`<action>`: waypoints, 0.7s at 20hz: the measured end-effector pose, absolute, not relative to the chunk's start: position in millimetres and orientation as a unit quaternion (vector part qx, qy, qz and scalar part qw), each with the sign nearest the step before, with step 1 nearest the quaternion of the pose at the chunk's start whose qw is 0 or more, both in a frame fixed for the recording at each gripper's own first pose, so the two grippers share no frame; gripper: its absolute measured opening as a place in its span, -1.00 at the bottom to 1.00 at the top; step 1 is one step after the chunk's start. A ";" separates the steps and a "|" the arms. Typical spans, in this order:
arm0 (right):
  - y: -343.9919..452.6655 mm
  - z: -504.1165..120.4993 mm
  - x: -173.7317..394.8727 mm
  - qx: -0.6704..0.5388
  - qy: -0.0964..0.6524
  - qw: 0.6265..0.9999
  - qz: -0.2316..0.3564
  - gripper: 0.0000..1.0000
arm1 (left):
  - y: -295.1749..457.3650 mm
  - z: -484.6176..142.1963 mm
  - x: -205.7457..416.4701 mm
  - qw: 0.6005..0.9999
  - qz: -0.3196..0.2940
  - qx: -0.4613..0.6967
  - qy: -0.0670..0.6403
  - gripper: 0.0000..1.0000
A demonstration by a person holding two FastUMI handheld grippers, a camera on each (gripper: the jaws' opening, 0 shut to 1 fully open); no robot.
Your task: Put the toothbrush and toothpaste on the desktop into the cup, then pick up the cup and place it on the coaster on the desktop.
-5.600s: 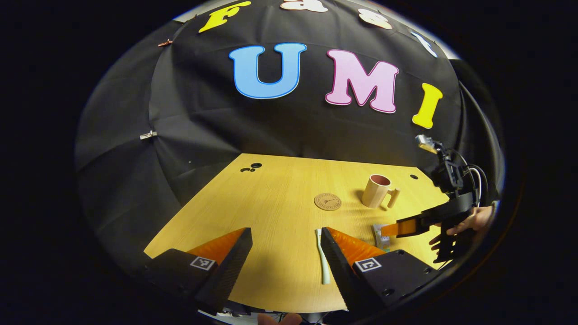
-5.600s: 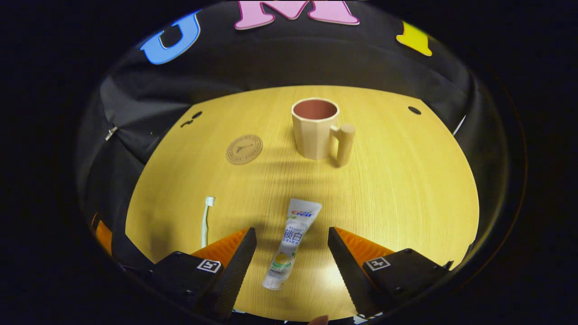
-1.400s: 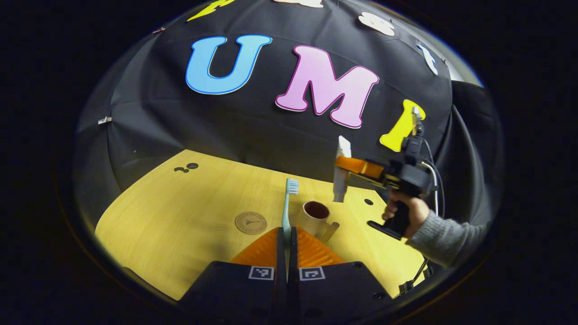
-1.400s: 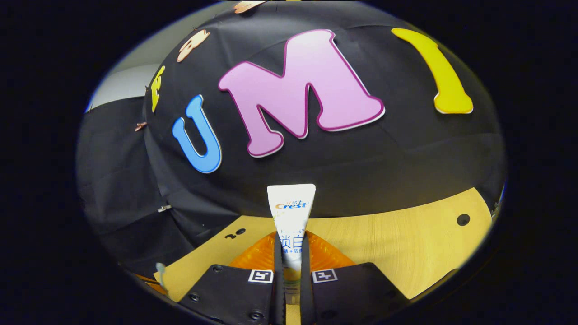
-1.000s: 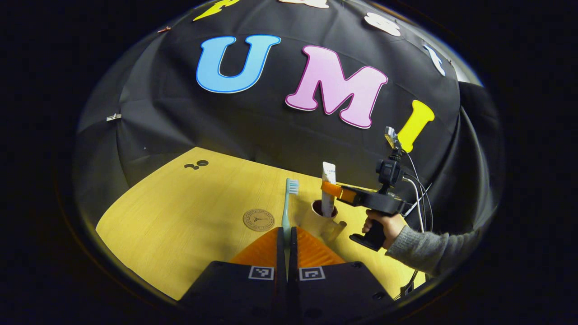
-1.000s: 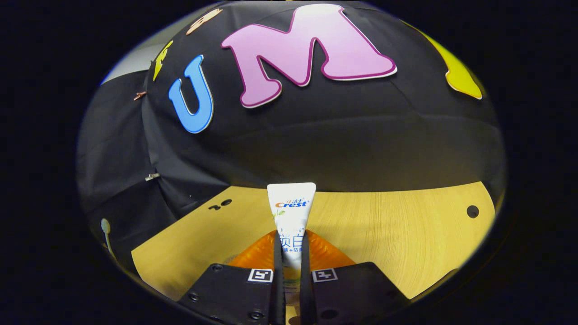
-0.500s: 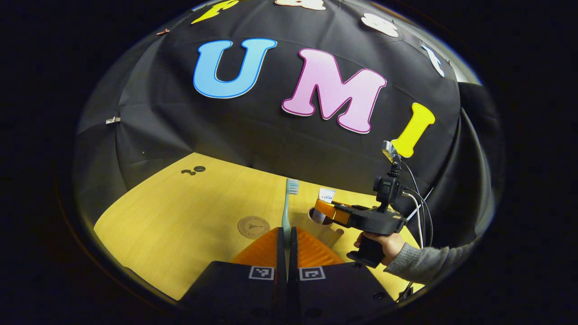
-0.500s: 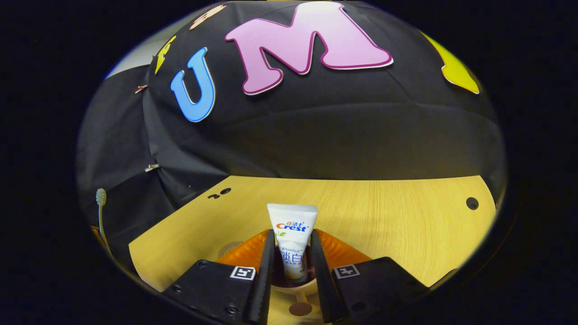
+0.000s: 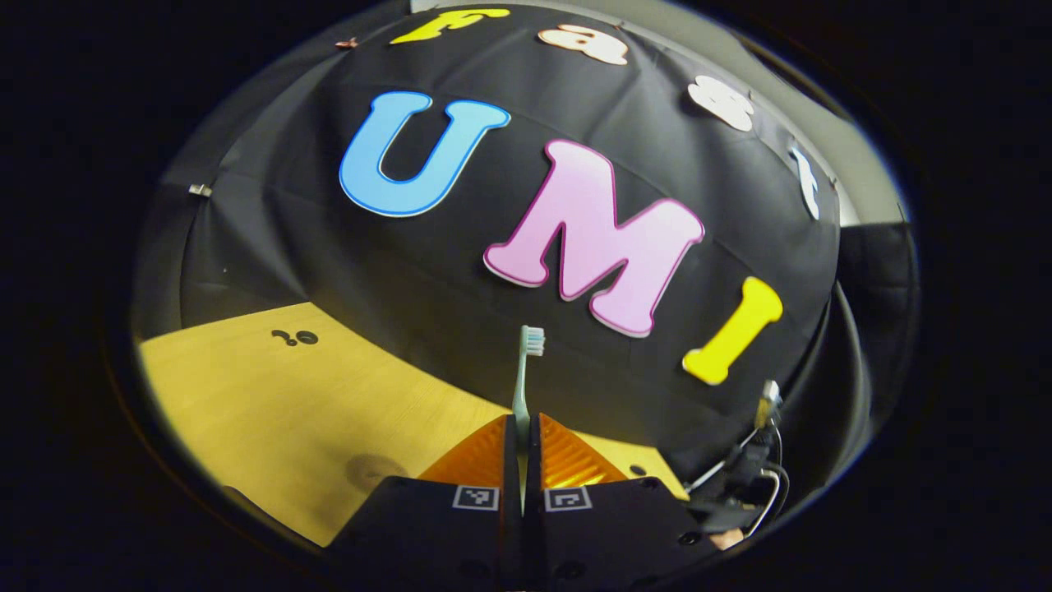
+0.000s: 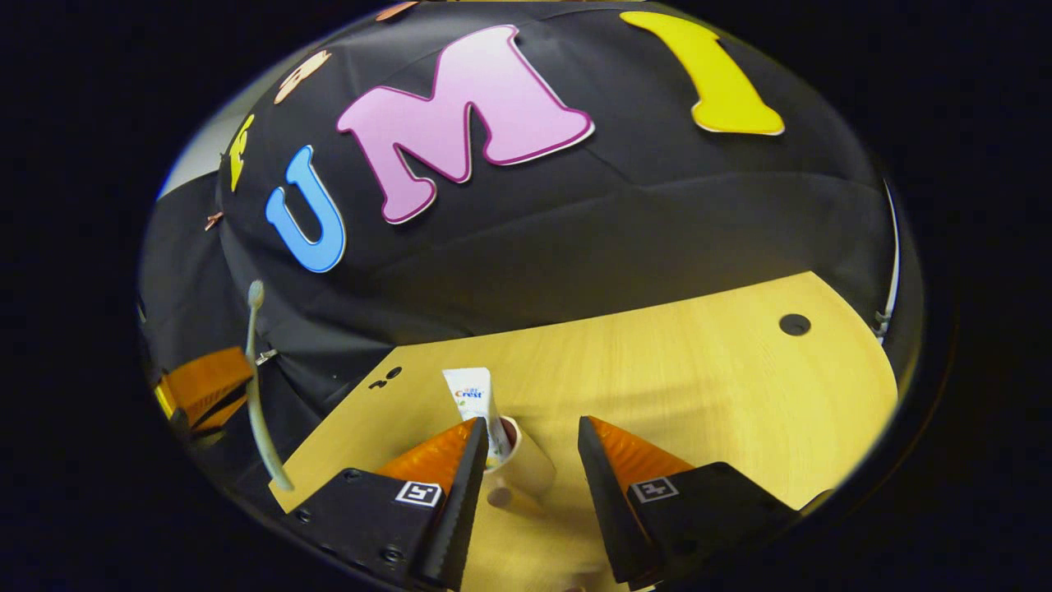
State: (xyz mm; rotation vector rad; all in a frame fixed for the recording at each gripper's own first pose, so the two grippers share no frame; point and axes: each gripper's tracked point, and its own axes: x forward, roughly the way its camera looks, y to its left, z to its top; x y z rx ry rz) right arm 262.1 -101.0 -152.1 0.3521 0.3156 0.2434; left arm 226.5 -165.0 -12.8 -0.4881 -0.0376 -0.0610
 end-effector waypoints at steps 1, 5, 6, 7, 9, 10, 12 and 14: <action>-106.7 -156.5 252.5 0.180 0.160 0.964 0.113 0.36 | -164.3 -10.0 236.9 0.966 -0.021 -0.254 -0.033 -0.88; -117.0 -191.2 215.9 0.203 0.192 0.956 0.088 0.36 | -164.4 -19.7 272.4 0.956 0.005 -0.287 -0.064 -0.88; -116.4 -197.3 208.7 0.208 0.199 0.954 0.086 0.36 | -166.1 -25.9 281.8 0.953 0.008 -0.295 -0.065 -0.88; -114.8 -202.1 202.2 0.212 0.204 0.952 0.086 0.36 | -166.8 -33.1 292.1 0.951 0.012 -0.302 -0.066 -0.88; -116.0 -209.1 191.0 0.205 0.210 0.952 0.085 0.36 | -166.6 -50.3 308.3 0.948 0.026 -0.311 -0.065 -0.88; -118.5 -211.5 187.4 0.196 0.211 0.954 0.086 0.36 | -166.7 -59.3 316.0 0.947 0.033 -0.314 -0.066 -0.88; -120.9 -217.3 176.7 0.184 0.217 0.955 0.086 0.36 | -167.3 -77.2 330.8 0.947 0.044 -0.313 -0.063 -0.88; -121.7 -219.7 171.5 0.179 0.219 0.955 0.086 0.36 | -172.3 -97.2 341.8 0.951 0.045 -0.302 -0.054 -0.88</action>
